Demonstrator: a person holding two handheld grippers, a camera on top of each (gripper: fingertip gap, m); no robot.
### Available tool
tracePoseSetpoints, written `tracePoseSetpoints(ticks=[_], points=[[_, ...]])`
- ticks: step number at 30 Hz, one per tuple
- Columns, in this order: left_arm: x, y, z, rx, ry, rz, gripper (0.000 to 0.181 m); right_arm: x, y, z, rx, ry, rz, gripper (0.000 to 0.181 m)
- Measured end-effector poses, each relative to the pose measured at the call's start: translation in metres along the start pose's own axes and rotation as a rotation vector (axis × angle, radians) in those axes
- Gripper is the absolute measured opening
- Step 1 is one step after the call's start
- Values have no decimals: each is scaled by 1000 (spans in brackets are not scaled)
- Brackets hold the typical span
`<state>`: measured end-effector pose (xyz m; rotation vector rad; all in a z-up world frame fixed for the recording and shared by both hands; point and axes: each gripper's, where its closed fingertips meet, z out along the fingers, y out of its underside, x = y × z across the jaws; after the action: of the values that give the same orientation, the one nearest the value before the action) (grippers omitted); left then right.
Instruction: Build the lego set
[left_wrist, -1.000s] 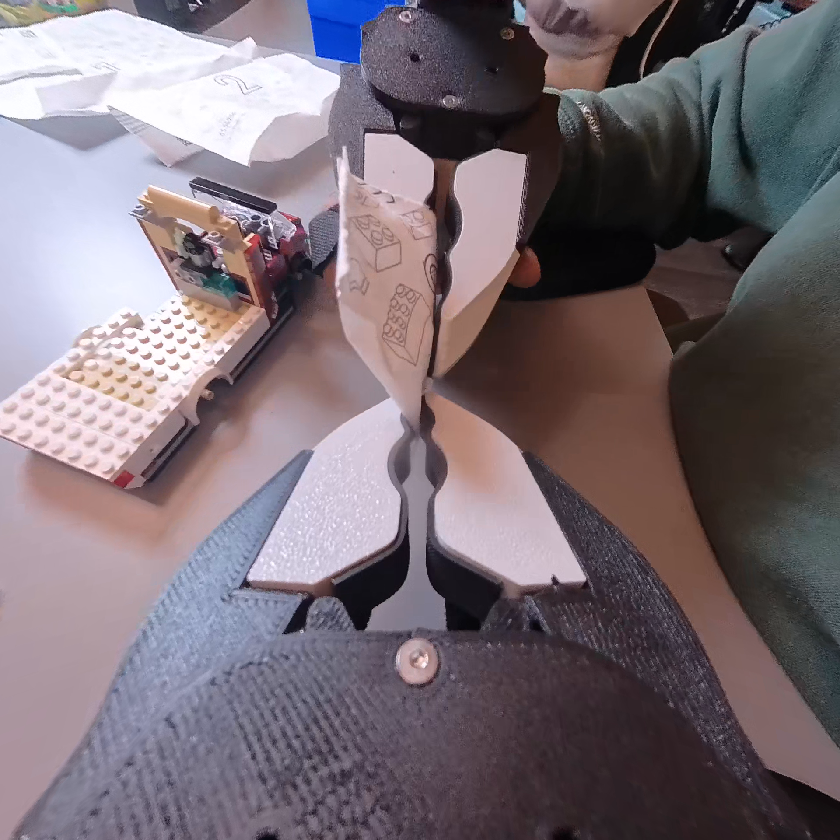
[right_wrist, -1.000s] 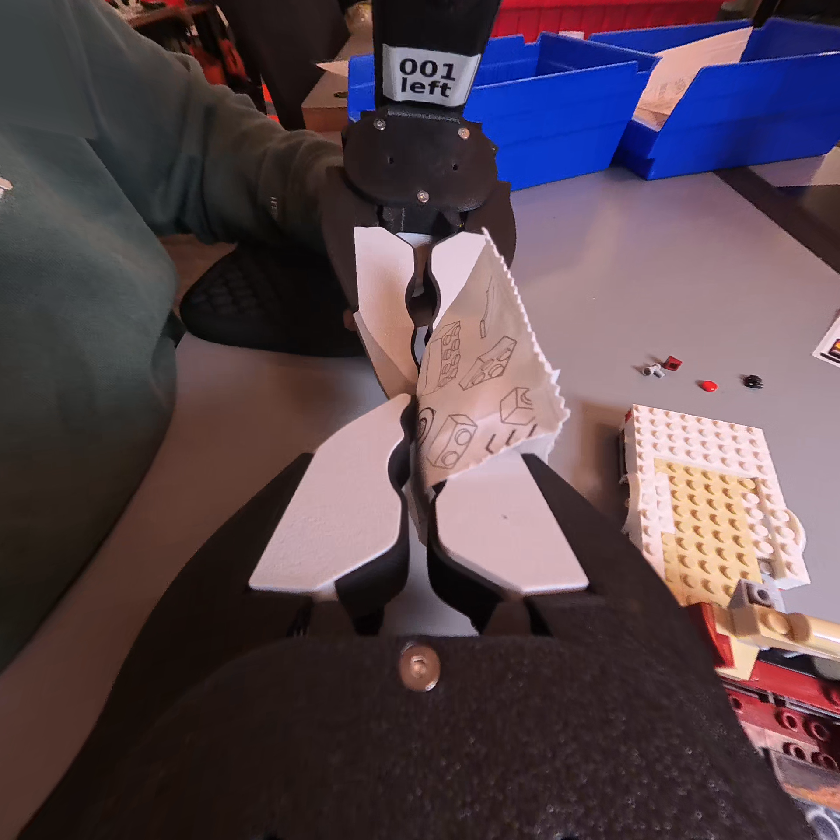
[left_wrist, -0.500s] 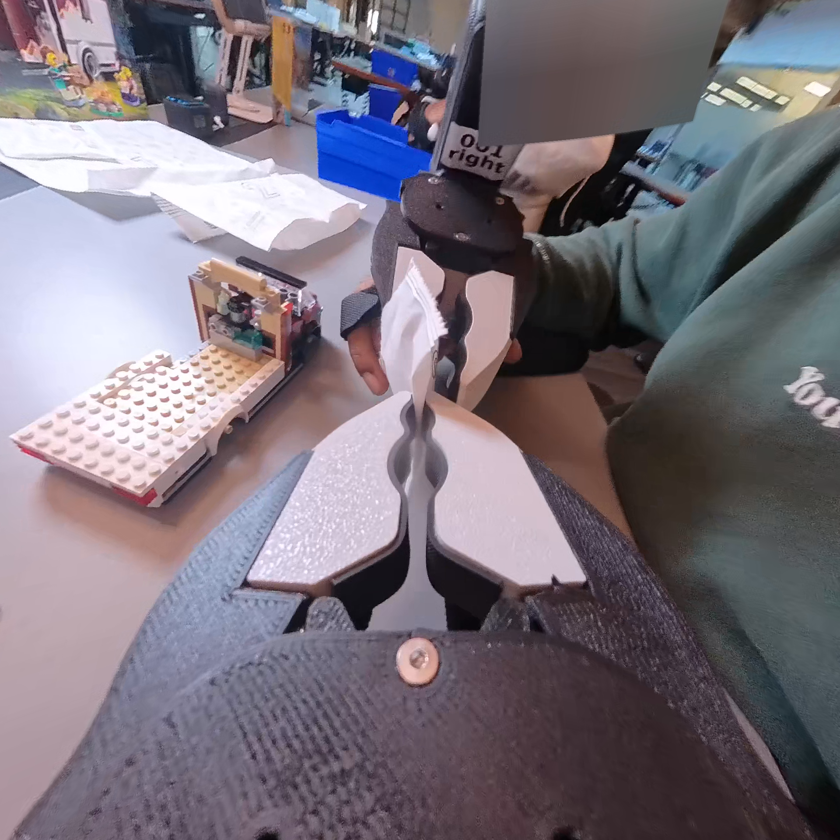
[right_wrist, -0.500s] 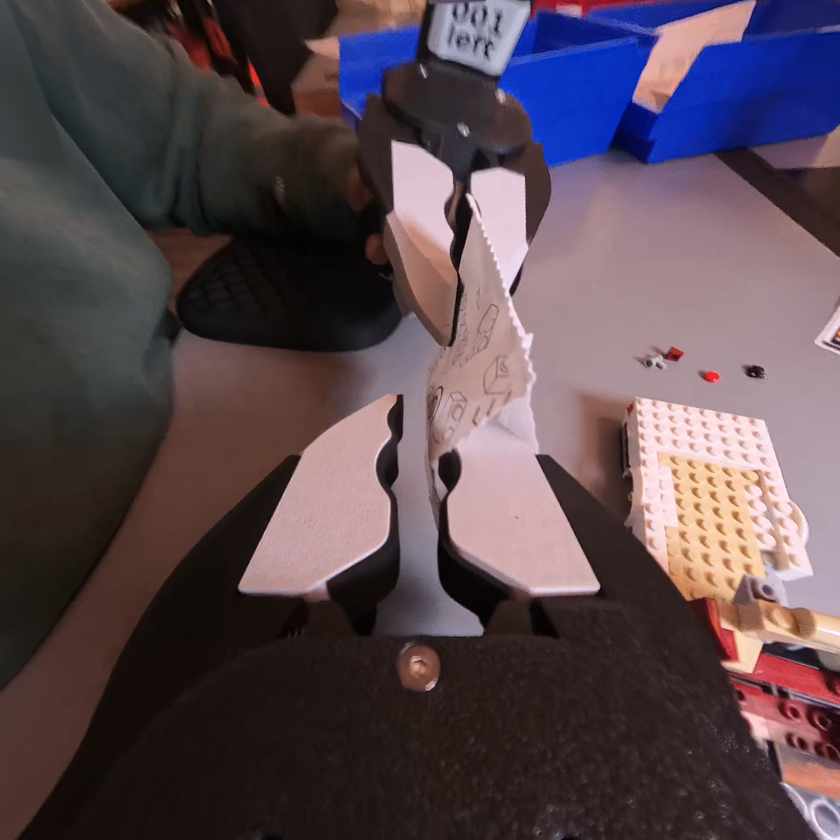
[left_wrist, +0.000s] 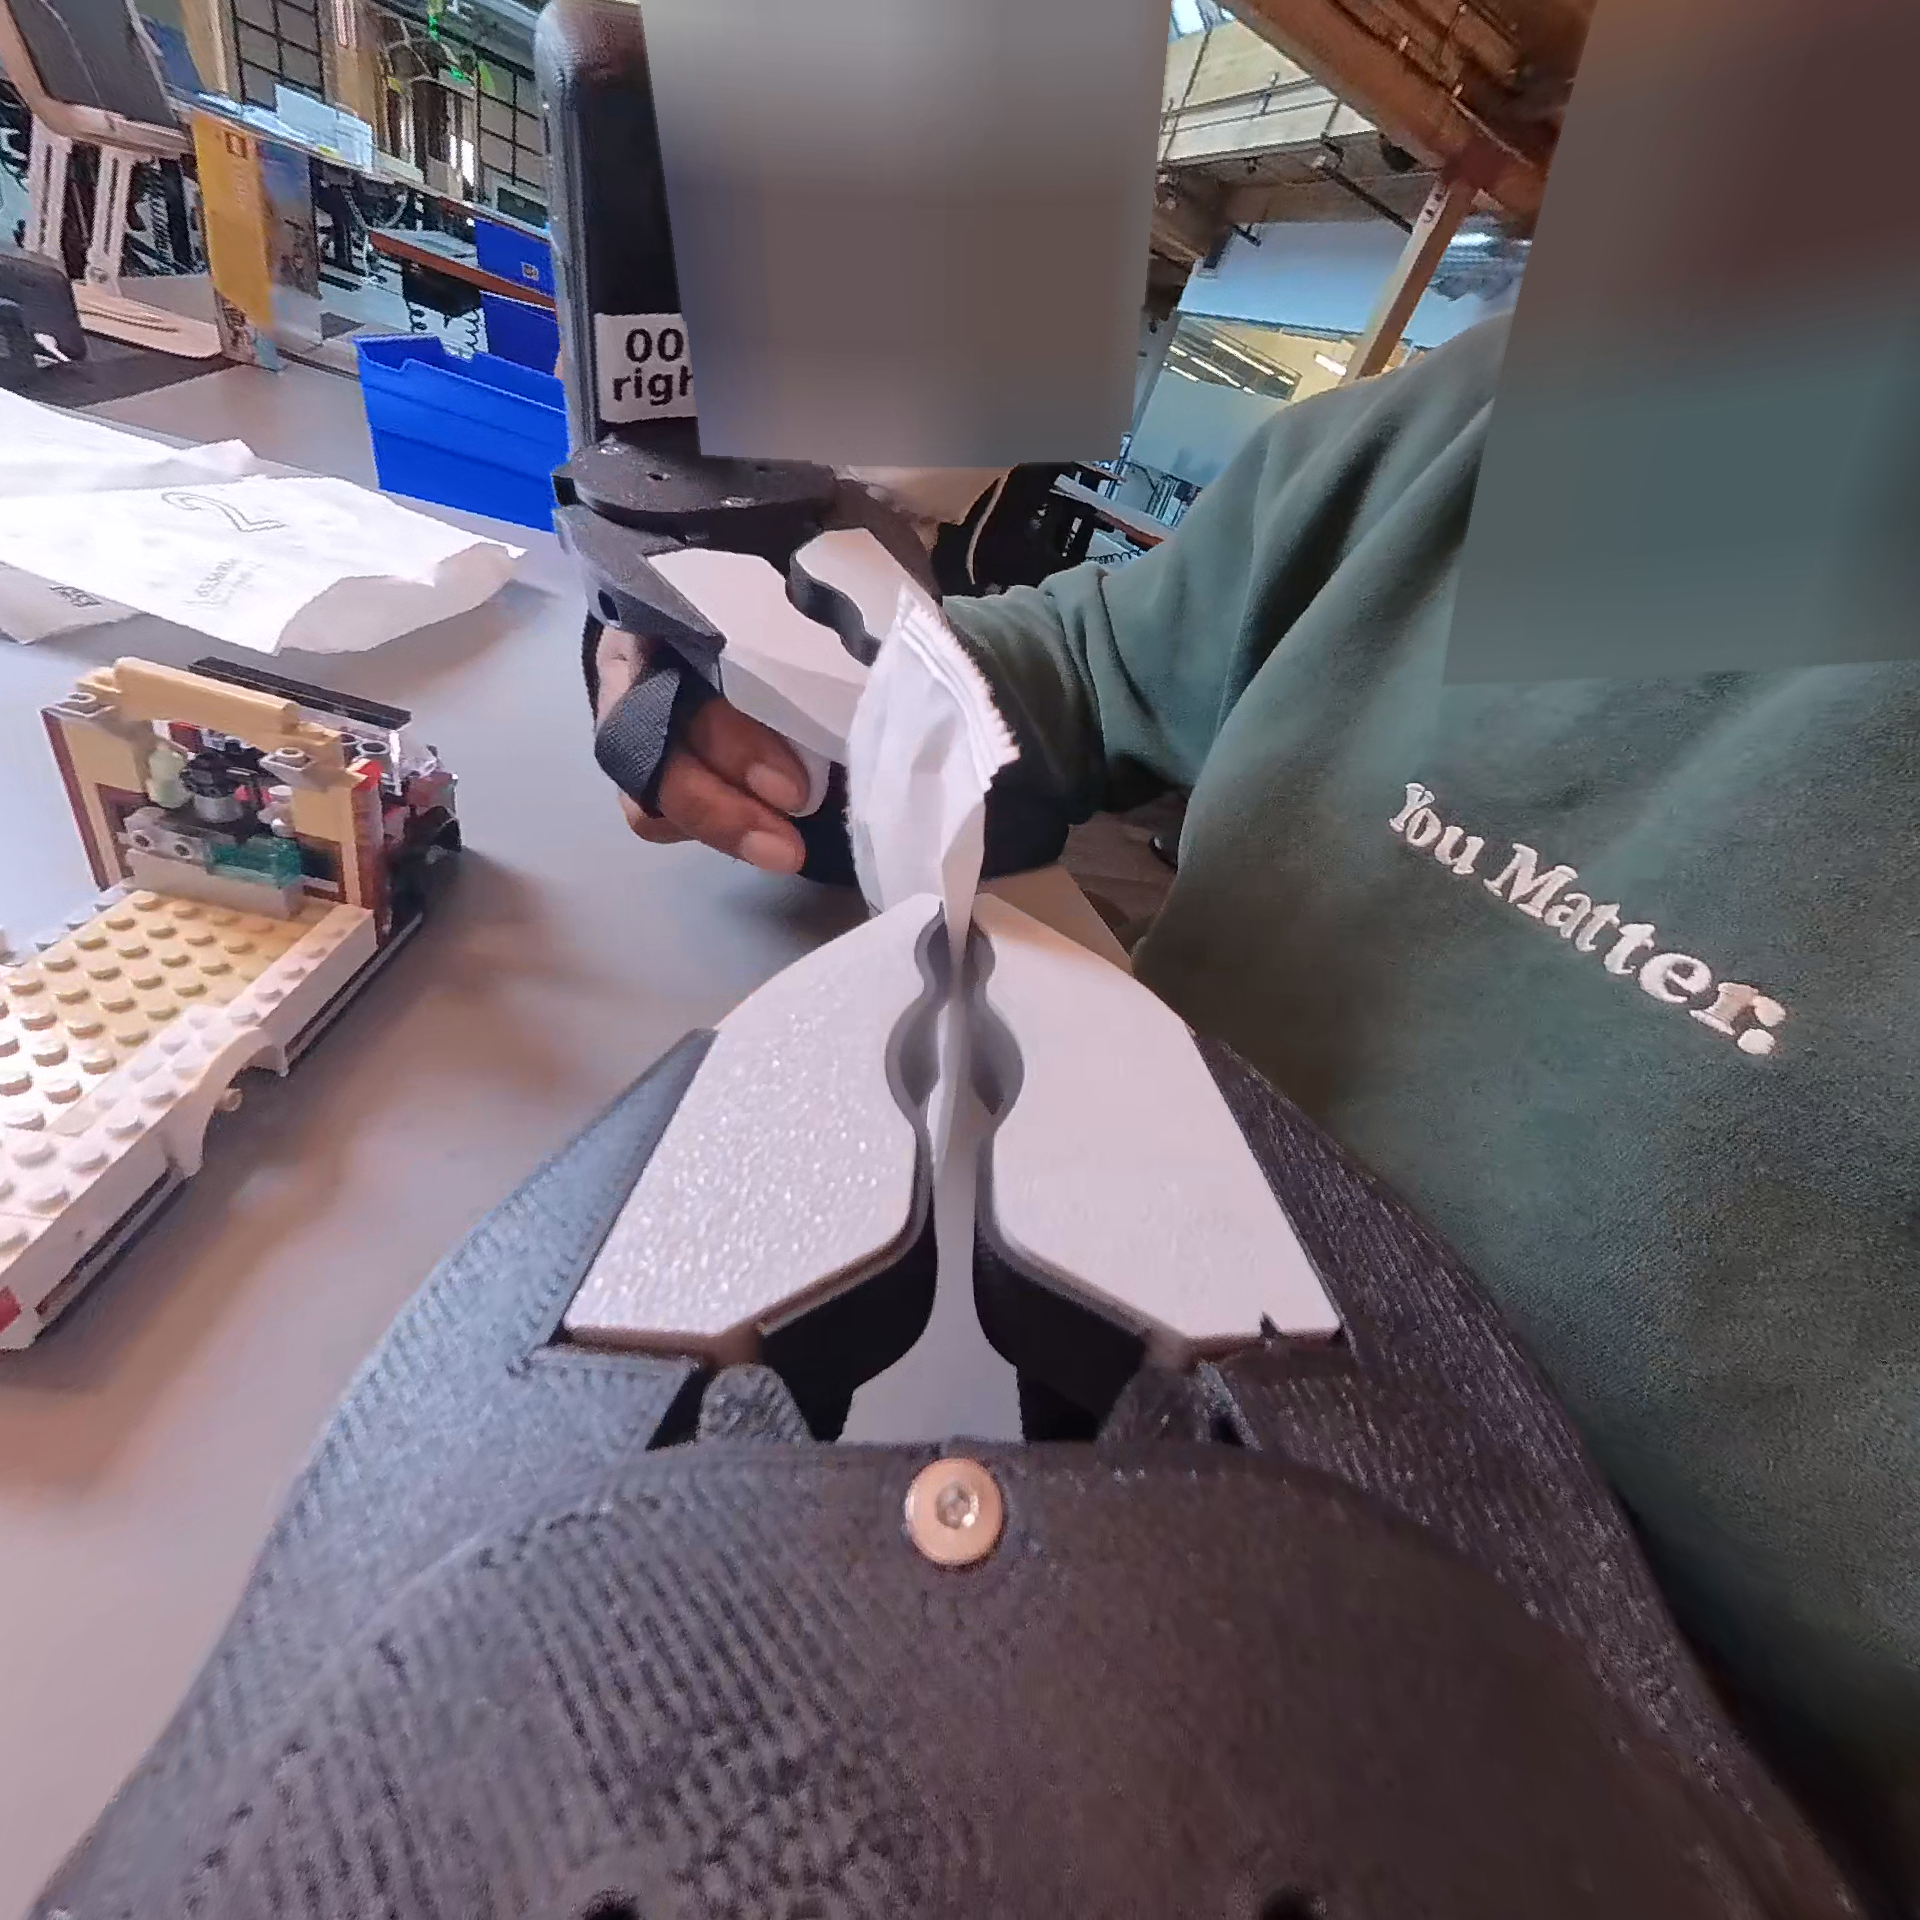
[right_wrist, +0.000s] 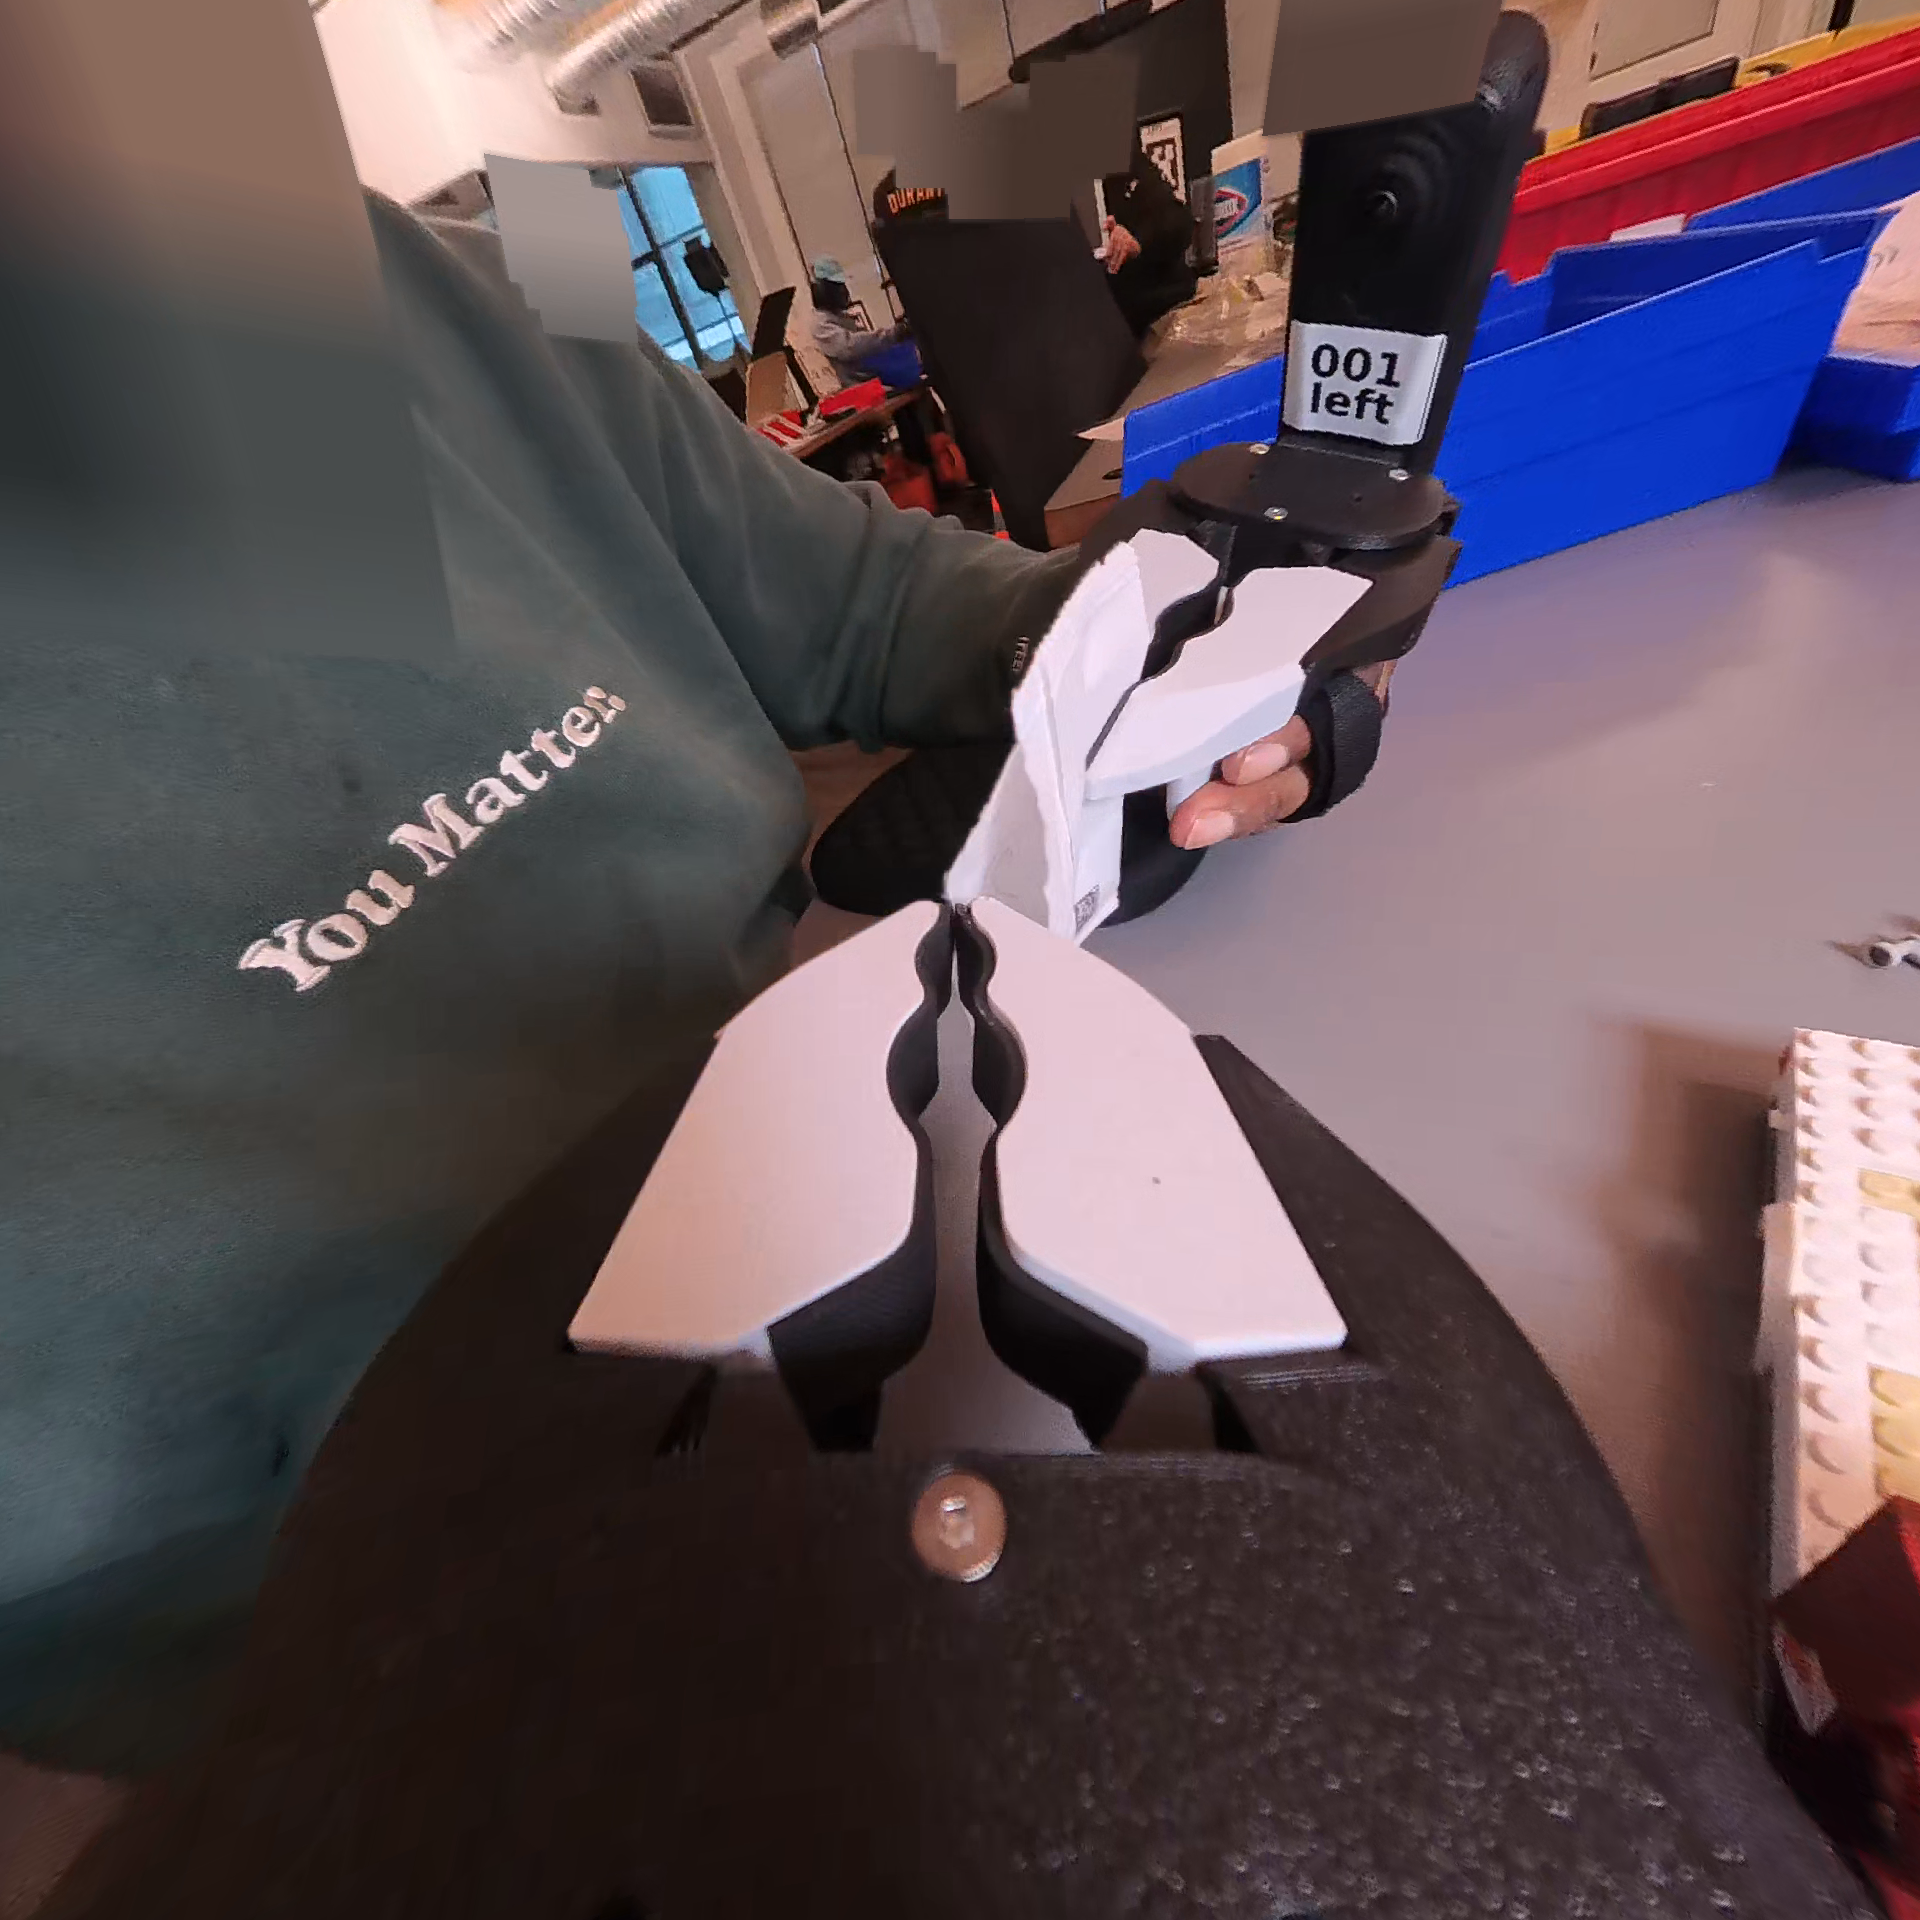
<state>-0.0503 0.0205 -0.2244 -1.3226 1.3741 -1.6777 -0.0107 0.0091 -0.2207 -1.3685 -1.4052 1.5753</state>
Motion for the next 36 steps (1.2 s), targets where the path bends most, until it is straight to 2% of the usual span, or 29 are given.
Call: tracePoseSetpoints(ticks=[4,12,17,22,31,36], points=[[-1,-3,-4,10,-4,2,0,4,-4,-6,22,14,12,0],[-3,-2,-2,8,-16,-4,0,23,0,1,-51,212,-124,0],[-8,1,7,-5,-61,-13,0,32,6,13,-124,341,-263,0],[-22,-1,12,-8,-186,-16,1,46,10,19,-153,468,-360,0],[-35,0,9,-71,-348,87,4,55,15,26,-196,532,-338,21],[-35,6,9,-141,-368,119,4,54,19,29,-226,526,-303,26]])
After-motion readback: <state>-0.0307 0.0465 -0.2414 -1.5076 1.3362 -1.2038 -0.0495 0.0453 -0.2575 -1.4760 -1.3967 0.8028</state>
